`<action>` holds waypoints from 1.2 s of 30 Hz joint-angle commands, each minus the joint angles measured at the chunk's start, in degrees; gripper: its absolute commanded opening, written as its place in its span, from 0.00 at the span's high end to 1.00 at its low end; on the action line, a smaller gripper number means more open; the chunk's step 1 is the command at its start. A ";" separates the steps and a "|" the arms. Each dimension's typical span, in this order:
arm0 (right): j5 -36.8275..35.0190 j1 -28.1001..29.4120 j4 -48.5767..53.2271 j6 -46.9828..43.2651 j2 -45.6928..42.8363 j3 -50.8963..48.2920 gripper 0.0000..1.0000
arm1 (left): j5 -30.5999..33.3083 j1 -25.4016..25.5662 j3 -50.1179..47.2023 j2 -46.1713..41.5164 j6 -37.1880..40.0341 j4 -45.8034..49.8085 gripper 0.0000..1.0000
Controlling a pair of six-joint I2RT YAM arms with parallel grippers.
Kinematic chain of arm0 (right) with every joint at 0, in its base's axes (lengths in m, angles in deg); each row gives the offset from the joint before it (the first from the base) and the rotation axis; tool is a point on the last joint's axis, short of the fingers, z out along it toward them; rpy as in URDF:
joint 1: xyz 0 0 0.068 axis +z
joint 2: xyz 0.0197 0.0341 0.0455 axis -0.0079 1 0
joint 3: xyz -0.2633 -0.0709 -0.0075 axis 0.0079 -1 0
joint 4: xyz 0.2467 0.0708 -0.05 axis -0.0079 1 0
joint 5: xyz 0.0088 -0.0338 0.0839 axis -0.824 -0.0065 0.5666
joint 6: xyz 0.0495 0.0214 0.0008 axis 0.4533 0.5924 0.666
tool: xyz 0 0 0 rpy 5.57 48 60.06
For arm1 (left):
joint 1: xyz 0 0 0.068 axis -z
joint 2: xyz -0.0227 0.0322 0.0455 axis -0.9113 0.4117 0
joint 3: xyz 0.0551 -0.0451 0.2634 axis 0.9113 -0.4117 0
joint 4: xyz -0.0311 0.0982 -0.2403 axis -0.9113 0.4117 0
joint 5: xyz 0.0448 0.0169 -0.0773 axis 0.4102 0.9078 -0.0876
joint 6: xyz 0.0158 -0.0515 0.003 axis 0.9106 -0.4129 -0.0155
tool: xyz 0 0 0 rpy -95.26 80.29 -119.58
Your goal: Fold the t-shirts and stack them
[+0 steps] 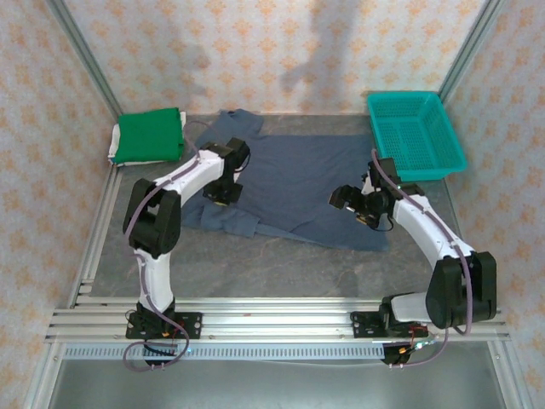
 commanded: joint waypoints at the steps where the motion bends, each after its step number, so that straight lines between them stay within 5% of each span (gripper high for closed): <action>1: -1.23 0.08 -0.70 -1.14 1.44 -0.59 0.07 | -0.19 -0.20 7.65 3.71 3.90 3.58 0.97; 6: -1.29 0.08 -0.43 -1.53 2.07 -0.70 0.07 | 1.51 -1.18 15.66 7.93 1.08 5.93 0.66; 11: -2.56 0.05 1.25 -1.86 -0.14 -0.78 0.07 | 0.47 -2.30 11.21 -2.92 -7.94 2.38 0.37; 17: -3.47 0.08 2.45 -1.76 -3.80 -1.75 0.07 | -11.72 -8.24 -13.33 -21.71 -17.87 -10.54 0.35; 23: -2.35 -0.01 2.43 -1.61 -4.83 -2.01 0.07 | -27.01 -18.56 -32.84 -28.71 -25.42 -30.45 0.43; 29: -3.38 -0.08 3.42 -2.20 -4.85 -2.34 0.07 | -31.98 -19.46 -34.85 -24.59 -28.03 -39.89 0.53; 36: -2.46 -1.84 3.46 -1.32 -6.92 -3.56 0.06 | -28.01 -19.63 -32.87 -19.19 -26.09 -36.75 0.56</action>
